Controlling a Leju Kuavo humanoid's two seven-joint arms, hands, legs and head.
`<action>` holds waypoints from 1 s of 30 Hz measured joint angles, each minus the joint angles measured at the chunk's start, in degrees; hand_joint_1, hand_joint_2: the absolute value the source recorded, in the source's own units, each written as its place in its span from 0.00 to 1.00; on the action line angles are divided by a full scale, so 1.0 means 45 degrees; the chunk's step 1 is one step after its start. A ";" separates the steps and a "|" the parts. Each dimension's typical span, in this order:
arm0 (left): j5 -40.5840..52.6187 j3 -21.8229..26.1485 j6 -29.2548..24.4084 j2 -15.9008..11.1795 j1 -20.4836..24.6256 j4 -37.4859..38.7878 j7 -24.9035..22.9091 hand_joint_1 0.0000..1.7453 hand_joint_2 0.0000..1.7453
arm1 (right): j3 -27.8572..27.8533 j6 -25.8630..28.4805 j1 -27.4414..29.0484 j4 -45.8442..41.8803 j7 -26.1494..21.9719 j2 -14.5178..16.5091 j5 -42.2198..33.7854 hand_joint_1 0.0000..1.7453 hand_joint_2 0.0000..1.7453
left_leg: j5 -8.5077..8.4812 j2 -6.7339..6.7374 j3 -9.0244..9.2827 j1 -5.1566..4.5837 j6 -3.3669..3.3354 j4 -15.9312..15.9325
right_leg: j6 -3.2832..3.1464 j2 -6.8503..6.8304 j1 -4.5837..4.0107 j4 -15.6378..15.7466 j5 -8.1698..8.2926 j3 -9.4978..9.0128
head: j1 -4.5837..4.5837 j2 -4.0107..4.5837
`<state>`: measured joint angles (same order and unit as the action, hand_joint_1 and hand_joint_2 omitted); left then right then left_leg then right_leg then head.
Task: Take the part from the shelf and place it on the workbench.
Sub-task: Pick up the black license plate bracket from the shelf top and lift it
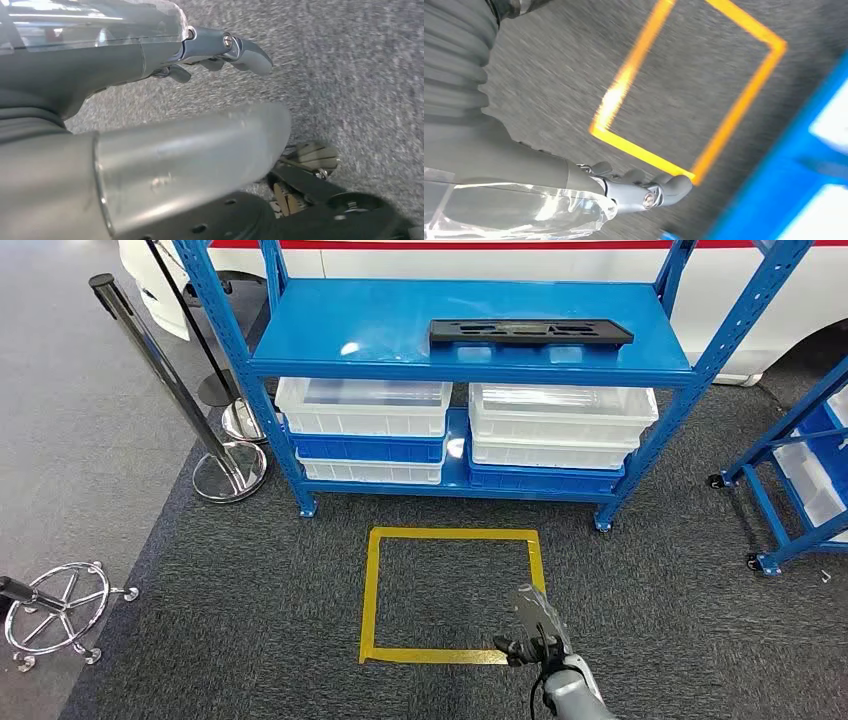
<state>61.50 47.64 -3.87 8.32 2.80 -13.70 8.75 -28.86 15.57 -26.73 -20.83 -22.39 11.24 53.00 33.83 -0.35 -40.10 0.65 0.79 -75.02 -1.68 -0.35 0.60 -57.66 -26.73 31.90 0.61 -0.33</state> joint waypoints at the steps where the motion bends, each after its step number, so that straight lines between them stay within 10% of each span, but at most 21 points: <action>1: 0.0109 0.0078 0.0003 0.0009 0.0026 0.0008 0.0012 0.00 0.00 | 0.0085 0.0096 -0.0110 0.0000 -0.0040 0.0034 0.0098 0.00 1.00 | -0.0221 0.0002 0.0093 0.0006 0.0002 0.0244 | 0.0002 0.0001 0.0002 -0.0010 -0.0006 -0.0004 | 0.0000 0.0000; 5: 0.0825 0.0589 0.0024 0.0061 0.0253 0.0045 0.0089 0.00 0.00 | 0.0726 0.0804 -0.0895 0.0000 -0.0302 0.0268 0.0755 0.00 1.00 | -0.1704 0.0012 0.1281 -0.0007 -0.0102 0.2995 | 0.0099 0.0016 -0.0013 -0.0123 -0.0090 0.0016 | 0.0000 0.0000; 10: 0.1492 0.0912 0.0057 0.0165 0.0485 0.0078 0.0146 0.00 0.00 | 0.2072 0.1895 -0.1461 -0.0348 -0.0204 0.0427 0.1825 0.00 1.00 | -0.1842 -0.0007 0.1583 -0.0022 -0.0355 0.3858 | 0.0411 0.0016 -0.0057 -0.0209 -0.0153 0.0136 | -0.0005 0.0000; 16: 0.1997 0.0951 0.0133 0.0248 0.0778 0.0078 0.0134 0.00 0.00 | 0.3388 0.2739 -0.1603 -0.1584 0.0675 0.0399 0.3170 0.00 1.00 | -0.1773 0.0000 0.1739 -0.0003 -0.0654 0.3964 | 0.0584 0.0039 -0.0024 -0.3856 -0.1499 0.2197 | -0.0005 0.0000; 21: 0.2384 0.0972 0.0226 0.0359 0.0985 0.0083 0.0057 0.00 0.00 | 0.4600 0.3343 -0.1881 -0.2693 0.1723 0.0125 0.4242 0.00 1.00 | -0.1469 -0.0007 0.2021 -0.0039 -0.0510 0.3888 | 0.0473 0.0051 -0.0015 -0.0789 0.0513 0.1052 | -0.0005 0.0000; 26: 0.2793 0.0993 0.0297 0.0413 0.1203 0.0115 -0.0034 0.00 0.00 | 0.5558 0.3910 -0.2097 -0.3843 0.3128 -0.0289 0.5324 0.00 1.00 | -0.1208 0.0006 0.1929 -0.0055 -0.0185 0.3684 | 0.0183 0.0095 -0.0027 -0.0243 0.0362 0.0778 | -0.0001 0.0000; 30: 0.3119 0.0997 0.0390 0.0442 0.1307 0.0125 -0.0101 0.00 0.00 | 0.6425 0.4350 -0.2286 -0.4449 0.4477 -0.0661 0.6170 0.00 1.00 | -0.0074 0.0015 0.0327 0.0004 0.0037 0.0728 | -0.0018 0.0107 0.0017 -0.0175 0.0168 0.0493 | 0.0001 0.0000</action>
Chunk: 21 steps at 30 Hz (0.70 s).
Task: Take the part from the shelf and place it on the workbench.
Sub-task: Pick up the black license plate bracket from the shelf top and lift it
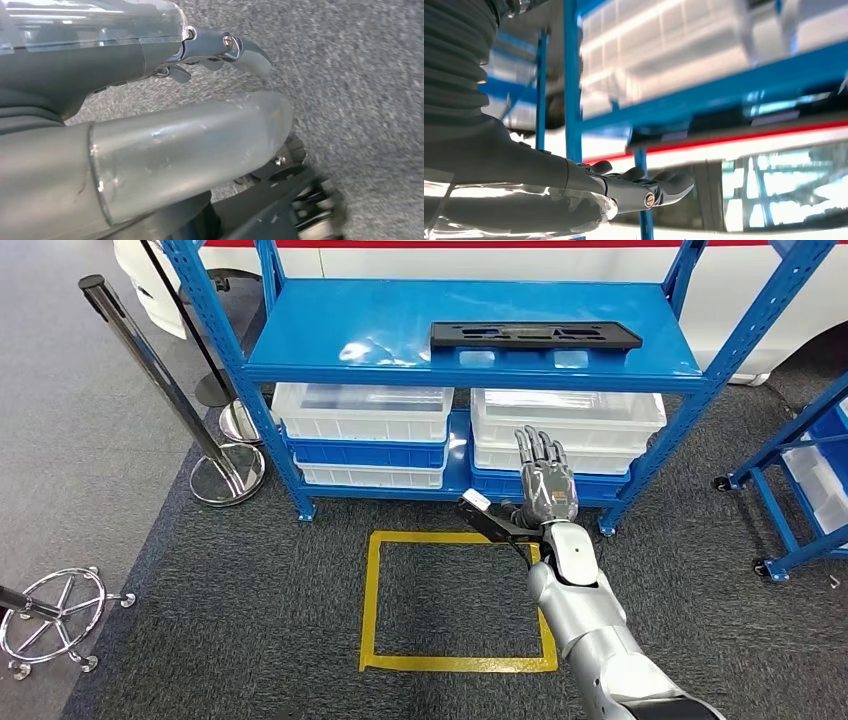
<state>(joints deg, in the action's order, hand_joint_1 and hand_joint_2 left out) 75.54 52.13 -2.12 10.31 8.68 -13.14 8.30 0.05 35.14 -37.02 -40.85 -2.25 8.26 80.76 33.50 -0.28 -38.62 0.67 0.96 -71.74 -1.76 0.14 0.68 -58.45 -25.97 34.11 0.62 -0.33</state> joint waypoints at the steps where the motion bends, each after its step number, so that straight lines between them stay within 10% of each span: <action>1: 0.0074 0.0000 0.0028 0.0009 0.0018 0.0004 -0.0025 0.00 0.00 | 0.0226 0.0086 -0.0018 -0.0107 0.0356 -0.0119 0.0185 0.00 1.00 | 0.0054 0.0000 -0.0419 0.0003 0.0016 -0.0605 | -0.0006 0.0000 -0.0006 -0.0006 -0.0080 -0.0093 | 0.0000 0.0000; 3: 0.0228 0.0002 0.0069 0.0027 0.0039 0.0012 -0.0077 0.00 0.00 | 0.0616 0.0259 -0.0070 -0.0331 0.1083 -0.0350 0.0540 0.00 1.00 | -0.0689 0.0001 -0.0541 0.0001 -0.0024 -0.0294 | 0.0017 0.0013 -0.0010 -0.0019 -0.0273 -0.0354 | 0.0000 0.0000; 6: 0.0457 0.0024 0.0123 0.0038 0.0136 0.0033 -0.0131 0.00 0.00 | 0.1177 0.0591 -0.0319 -0.0626 0.2124 -0.0660 0.1053 0.00 1.00 | -0.2184 0.0001 0.0328 -0.0062 -0.0248 0.2050 | 0.0131 0.0045 -0.0029 -0.0012 -0.0574 -0.0709 | -0.0005 0.0000; 12: 0.0811 0.0097 0.0262 0.0117 0.0359 0.0098 -0.0176 0.00 0.00 | 0.2151 0.0956 -0.0757 -0.0721 0.3805 -0.1292 0.1558 0.00 1.00 | -0.1977 -0.0056 0.1044 -0.0049 -0.0657 0.3216 | 0.0548 0.0026 -0.0049 -0.0506 -0.0790 -0.0566 | -0.0005 0.0000; 16: 0.0882 0.0115 0.0319 0.0205 0.0428 0.0118 -0.0208 0.00 0.00 | 0.2219 0.1031 -0.0969 -0.0493 0.4227 -0.1705 0.1578 0.00 1.00 | -0.1747 -0.0069 0.1372 -0.0045 -0.0815 0.3280 | 0.0759 0.0024 0.0032 -0.3108 -0.1660 0.1194 | -0.0006 0.0000; 18: 0.0912 0.0129 0.0335 0.0233 0.0387 0.0126 -0.0236 0.00 0.00 | 0.2168 0.1043 -0.0978 -0.0383 0.4318 -0.1945 0.1578 0.00 1.00 | -0.1567 -0.0113 0.1589 -0.0044 -0.0811 0.3271 | 0.0767 0.0019 0.0051 -0.3062 -0.1122 0.1574 | -0.0008 0.0000; 21: 0.0930 0.0136 0.0339 0.0298 0.0348 0.0141 -0.0252 0.00 0.00 | 0.1885 0.1057 -0.0991 -0.0354 0.4198 -0.2167 0.1552 0.00 1.00 | -0.1235 -0.0134 0.2001 -0.0041 -0.0689 0.3272 | 0.0678 0.0012 0.0009 -0.0872 0.0517 0.1004 | -0.0011 0.0000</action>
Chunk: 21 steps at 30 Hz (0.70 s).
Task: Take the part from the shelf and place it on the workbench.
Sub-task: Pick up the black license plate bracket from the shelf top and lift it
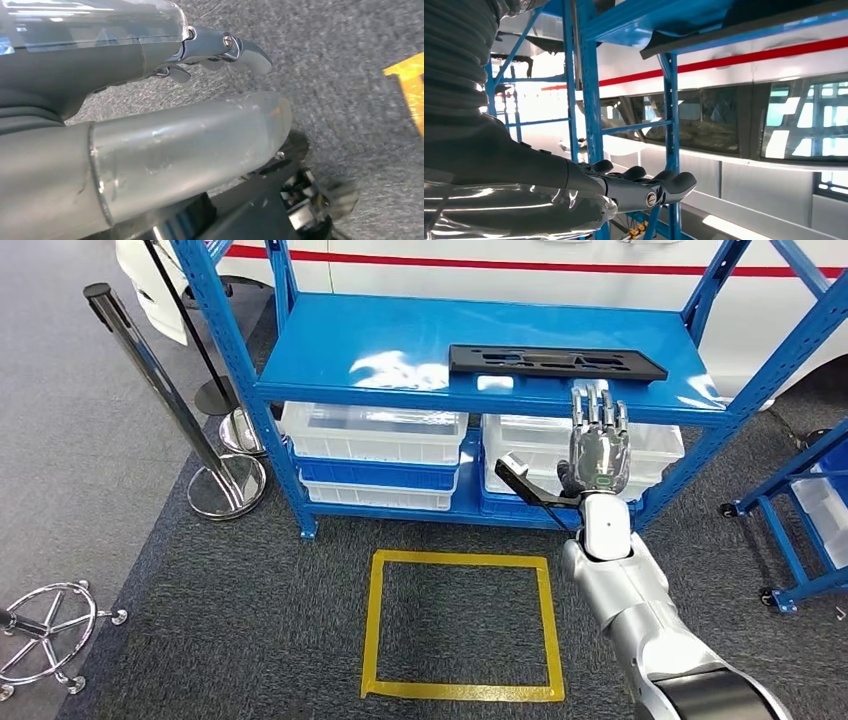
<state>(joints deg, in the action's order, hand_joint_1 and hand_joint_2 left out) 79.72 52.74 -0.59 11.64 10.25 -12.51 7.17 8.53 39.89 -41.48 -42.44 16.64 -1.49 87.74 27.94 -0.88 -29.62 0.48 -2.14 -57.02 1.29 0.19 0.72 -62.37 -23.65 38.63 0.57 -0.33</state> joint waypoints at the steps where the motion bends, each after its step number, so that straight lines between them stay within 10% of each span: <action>1: 0.0005 0.0005 0.0000 0.0019 0.0029 0.0008 -0.0006 0.00 0.00 | -0.0124 0.0012 -0.0001 0.0001 -0.0049 -0.0044 -0.0007 0.00 1.00 | 0.0083 0.0004 0.0039 -0.0001 0.0068 0.0004 | -0.0063 -0.0001 -0.0046 0.0544 0.0236 -0.0155 | -0.0006 0.0000; 6: 0.0098 0.0016 0.0000 0.0045 0.0083 0.0022 -0.0063 0.00 0.00 | -0.0701 0.0046 0.0119 -0.0279 -0.0294 -0.0095 -0.0028 0.00 1.00 | 0.0330 0.0051 0.0024 -0.0022 0.0404 -0.0358 | -0.0505 0.0027 -0.0052 0.0935 0.0007 -0.0472 | -0.0008 0.0000; 11: 0.0172 0.0015 0.0000 0.0050 0.0107 0.0033 -0.0104 0.00 0.00 | -0.1229 0.0047 0.0305 -0.0532 -0.0861 -0.0092 -0.0126 0.00 1.00 | 0.1368 0.0119 -0.2092 0.0034 0.0589 -0.3739 | -0.0691 0.0030 -0.0060 0.0995 -0.0438 -0.1066 | -0.0004 0.0000; 16: 0.0011 0.0010 0.0000 0.0035 0.0096 0.0040 -0.0112 0.00 0.00 | -0.1583 0.0049 0.0494 -0.0668 -0.1429 -0.0034 -0.0813 0.00 1.00 | -0.0906 0.0135 -0.1570 -0.0127 0.0176 -0.0824 | -0.0617 0.0038 -0.0159 0.1009 -0.0974 -0.1783 | -0.0011 0.0000; 21: -0.0086 -0.0038 0.0000 0.0033 0.0099 0.0040 -0.0124 0.00 0.00 | -0.1738 0.0057 0.0600 -0.0659 -0.1576 -0.0018 -0.0996 0.00 1.00 | -0.0947 0.0153 -0.1019 -0.0168 -0.0155 0.0153 | -0.0264 0.0002 -0.0116 0.0751 -0.1144 -0.1911 | -0.0017 0.0000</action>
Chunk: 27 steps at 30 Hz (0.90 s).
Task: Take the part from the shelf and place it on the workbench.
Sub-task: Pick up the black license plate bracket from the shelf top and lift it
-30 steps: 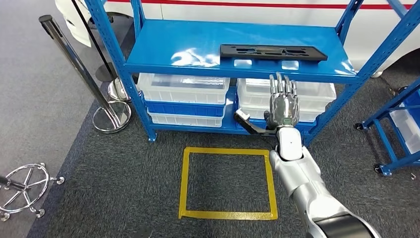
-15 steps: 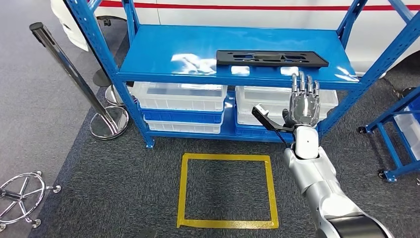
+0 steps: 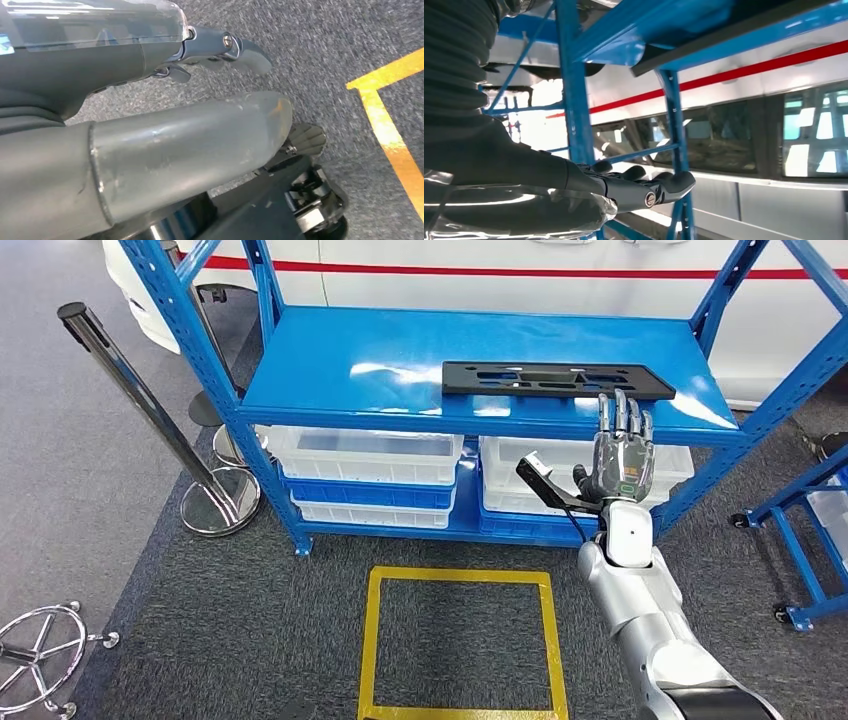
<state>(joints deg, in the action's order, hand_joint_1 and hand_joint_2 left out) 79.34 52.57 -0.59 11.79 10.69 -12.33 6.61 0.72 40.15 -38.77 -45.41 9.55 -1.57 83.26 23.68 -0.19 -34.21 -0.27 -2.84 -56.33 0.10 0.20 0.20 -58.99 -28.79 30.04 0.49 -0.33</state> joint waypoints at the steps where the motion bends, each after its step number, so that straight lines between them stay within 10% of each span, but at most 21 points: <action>1: 0.0000 -0.0011 0.0000 0.0009 0.0017 0.0000 0.0000 0.00 0.00 | -0.0024 0.0000 -0.0019 0.0000 -0.0043 0.0002 -0.0026 0.00 1.00 | 0.0007 0.0002 0.0147 0.0042 -0.0040 0.0078 | 0.0047 0.0002 0.0010 -0.0346 -0.0178 0.0158 | -0.0002 0.0000; 4: -0.0004 -0.0028 0.0000 0.0024 0.0059 0.0004 0.0002 0.00 0.00 | -0.0206 -0.0001 0.0005 0.0027 -0.0359 0.0010 -0.0274 0.00 1.00 | 0.0171 -0.0031 0.0397 0.0083 -0.0089 0.0143 | 0.0233 0.0005 0.0110 -0.2529 -0.1054 0.1530 | -0.0009 0.0000; 6: -0.0011 -0.0029 0.0000 0.0027 0.0029 0.0005 0.0002 0.00 0.00 | -0.0341 -0.0002 0.0111 0.0068 -0.0680 0.0033 -0.0387 0.00 1.00 | 0.0369 -0.0057 0.0581 0.0105 -0.0039 0.0111 | 0.0392 -0.0003 0.0217 -0.3206 -0.0981 0.2280 | -0.0010 0.0000; 9: -0.0024 -0.0029 0.0000 0.0047 0.0003 0.0012 0.0010 0.00 0.00 | -0.0624 -0.0005 0.0186 0.0142 -0.1230 0.0132 -0.0403 0.00 1.00 | 0.0783 -0.0070 0.0946 0.0184 0.0134 -0.0026 | 0.0544 -0.0026 0.0349 -0.1285 0.0712 0.1916 | -0.0010 0.0000; 11: -0.0032 -0.0027 0.0000 0.0058 0.0028 0.0018 0.0018 0.00 0.00 | -0.0824 -0.0008 0.0241 0.0212 -0.1439 0.0233 -0.0363 0.00 1.00 | 0.1028 -0.0071 0.1050 0.0206 0.0320 -0.0143 | 0.0470 -0.0046 0.0305 -0.0191 0.1169 0.1651 | -0.0034 0.0000; 16: -0.0043 -0.0025 -0.0001 0.0059 0.0059 0.0029 0.0013 0.00 0.00 | -0.1190 -0.0002 0.0415 0.0320 -0.1566 0.0502 -0.0108 0.00 1.00 | 0.1342 -0.0040 0.0835 0.0187 0.0649 -0.0933 | -0.0078 -0.0021 0.0269 -0.0057 0.0980 0.1398 | -0.0050 0.0000; 20: -0.0043 -0.0025 -0.0004 0.0061 0.0092 0.0033 -0.0015 0.00 0.00 | -0.1287 -0.0005 0.0445 0.0451 -0.1569 0.0627 0.0040 0.00 1.00 | 0.2349 -0.0013 -0.1035 0.0207 0.0768 -0.3891 | -0.0277 -0.0006 0.0187 -0.0013 0.0704 0.1074 | -0.0046 0.0000; 22: -0.0043 -0.0025 -0.0001 0.0063 0.0071 0.0034 -0.0019 0.00 0.00 | -0.1306 -0.0005 0.0497 0.0546 -0.1578 0.0686 0.0103 0.00 1.00 | 0.1956 -0.0014 -0.1440 0.0181 0.0675 -0.3882 | -0.0306 0.0036 0.0098 -0.0015 0.0543 0.0866 | -0.0046 0.0000; 25: -0.0043 -0.0027 0.0000 0.0056 0.0080 0.0034 -0.0016 0.00 0.00 | -0.1389 -0.0005 0.0514 0.0660 -0.1633 0.0776 0.0204 0.00 1.00 | 0.0281 -0.0013 -0.0825 0.0028 0.0273 -0.1548 | -0.0306 0.0053 -0.0017 0.0021 0.0275 0.0468 | -0.0051 0.0000; 27: -0.0041 -0.0030 0.0001 0.0042 0.0100 0.0034 -0.0011 0.00 0.00 | -0.1440 -0.0005 0.0535 0.0719 -0.1683 0.0843 0.0232 0.00 1.00 | 0.0026 -0.0012 -0.0486 -0.0088 0.0035 -0.0650 | -0.0216 0.0047 -0.0012 0.0080 0.0159 0.0338 | -0.0050 0.0000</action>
<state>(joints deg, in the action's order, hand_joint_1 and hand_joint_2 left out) 79.15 52.43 -0.58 11.98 11.14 -12.17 6.56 -5.76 40.13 -36.37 -42.17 1.98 2.22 84.31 23.79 -0.25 -36.39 -0.67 -2.68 -59.25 -0.87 0.41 0.14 -58.63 -28.08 31.56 0.27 -0.33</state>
